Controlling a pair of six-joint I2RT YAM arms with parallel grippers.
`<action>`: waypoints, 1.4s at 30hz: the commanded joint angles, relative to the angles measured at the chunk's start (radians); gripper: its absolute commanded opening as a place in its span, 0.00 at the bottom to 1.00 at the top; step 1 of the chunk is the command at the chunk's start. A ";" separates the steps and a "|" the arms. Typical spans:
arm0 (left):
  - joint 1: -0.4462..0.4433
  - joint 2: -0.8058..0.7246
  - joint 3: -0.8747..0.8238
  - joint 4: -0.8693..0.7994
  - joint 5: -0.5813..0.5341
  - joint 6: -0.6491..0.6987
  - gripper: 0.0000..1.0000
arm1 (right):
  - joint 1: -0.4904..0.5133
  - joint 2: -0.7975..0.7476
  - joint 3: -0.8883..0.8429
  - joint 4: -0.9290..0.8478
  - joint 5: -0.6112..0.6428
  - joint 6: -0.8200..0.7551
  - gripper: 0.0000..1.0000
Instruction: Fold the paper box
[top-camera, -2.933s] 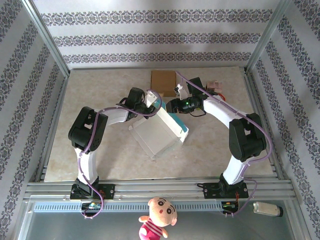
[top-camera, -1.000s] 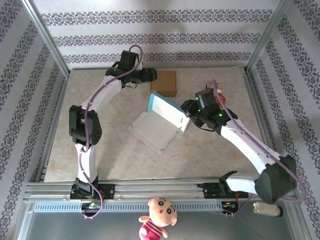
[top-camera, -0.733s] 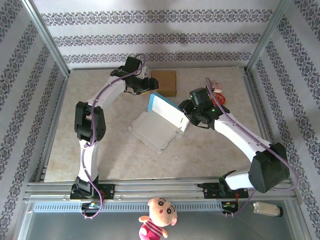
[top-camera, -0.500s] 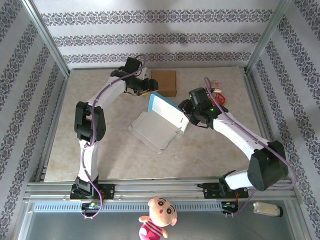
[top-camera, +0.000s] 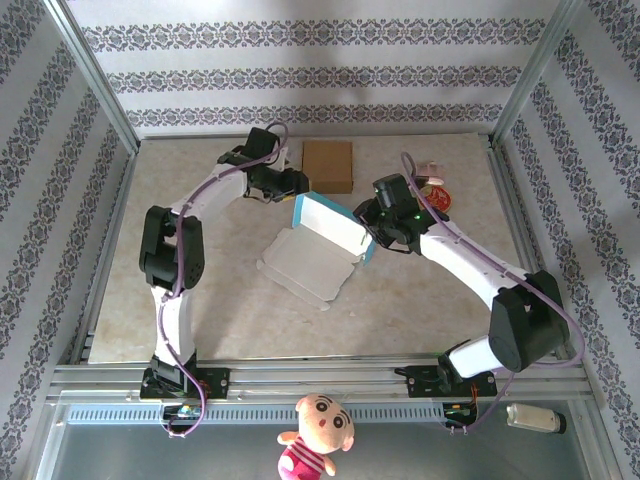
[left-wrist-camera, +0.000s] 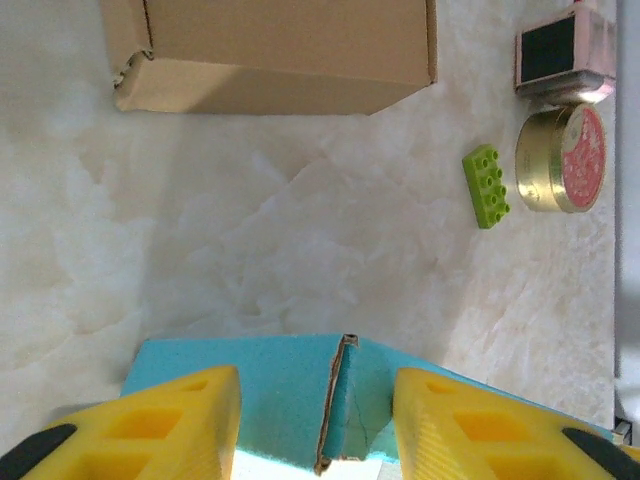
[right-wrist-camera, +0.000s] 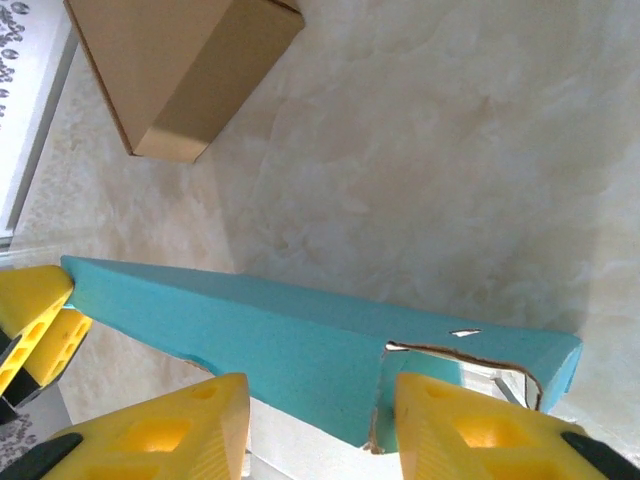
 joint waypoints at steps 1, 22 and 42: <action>0.001 -0.075 -0.113 0.120 -0.005 -0.063 0.41 | 0.016 0.028 0.020 -0.006 0.005 -0.040 0.41; -0.033 -0.403 -0.659 0.582 -0.070 -0.250 0.40 | 0.075 -0.027 -0.033 -0.073 0.122 -0.220 0.43; -0.081 -0.492 -0.753 0.556 -0.127 -0.247 0.40 | 0.163 -0.029 -0.059 -0.100 0.318 -0.253 0.27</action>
